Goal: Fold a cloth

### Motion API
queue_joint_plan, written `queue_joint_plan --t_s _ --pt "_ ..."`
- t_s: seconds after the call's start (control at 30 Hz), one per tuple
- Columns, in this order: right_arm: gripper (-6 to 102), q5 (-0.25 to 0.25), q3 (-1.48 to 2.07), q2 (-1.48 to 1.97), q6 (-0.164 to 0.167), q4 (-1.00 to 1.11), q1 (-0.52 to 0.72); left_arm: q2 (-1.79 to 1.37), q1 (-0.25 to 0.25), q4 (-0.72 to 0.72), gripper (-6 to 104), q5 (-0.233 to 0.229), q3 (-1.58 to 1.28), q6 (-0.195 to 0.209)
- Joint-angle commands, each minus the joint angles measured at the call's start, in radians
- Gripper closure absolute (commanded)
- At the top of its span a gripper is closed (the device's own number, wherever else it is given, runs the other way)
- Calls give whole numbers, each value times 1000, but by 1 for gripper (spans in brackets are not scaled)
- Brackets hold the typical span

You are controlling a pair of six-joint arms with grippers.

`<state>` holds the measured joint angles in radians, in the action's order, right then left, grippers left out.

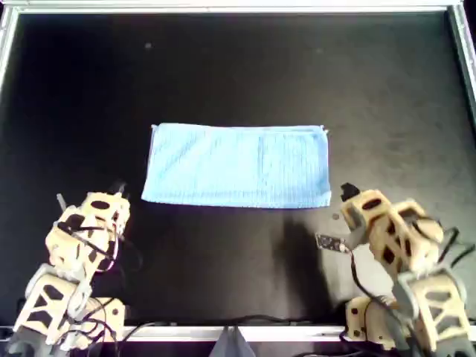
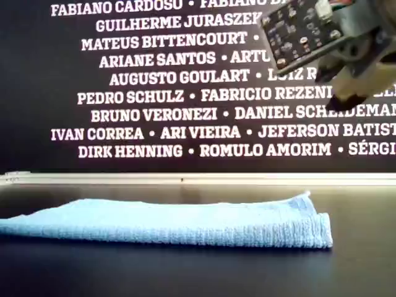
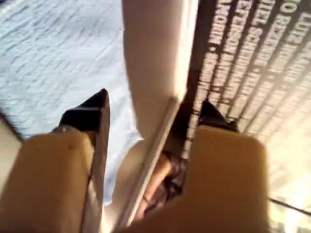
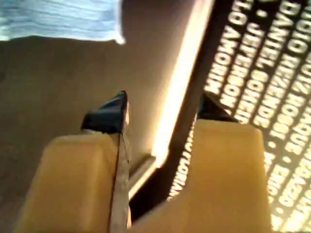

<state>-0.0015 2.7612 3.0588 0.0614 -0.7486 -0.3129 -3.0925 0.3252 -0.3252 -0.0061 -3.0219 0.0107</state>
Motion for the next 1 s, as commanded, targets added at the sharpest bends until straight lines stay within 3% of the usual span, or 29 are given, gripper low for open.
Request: queue_joint_plan --t_s 0.0,0.23,0.5,0.57,0.7,0.97 --pt "39 3 26 72 2 -14 9 -21 9 15 32 -6 29 -3" --pt "38 -11 169 57 26 28 0 -20 8 15 32 -6 12 6" --pt "38 -17 195 44 6 69 -5 -14 9 15 32 -6 12 8" --pt "38 -17 196 44 -14 71 -6 -14 9 15 32 -6 12 6" --pt "39 2 198 54 -94 120 5 -14 11 15 32 -6 12 8" --pt "38 5 167 58 -95 118 11 -12 9 15 32 -6 12 3"
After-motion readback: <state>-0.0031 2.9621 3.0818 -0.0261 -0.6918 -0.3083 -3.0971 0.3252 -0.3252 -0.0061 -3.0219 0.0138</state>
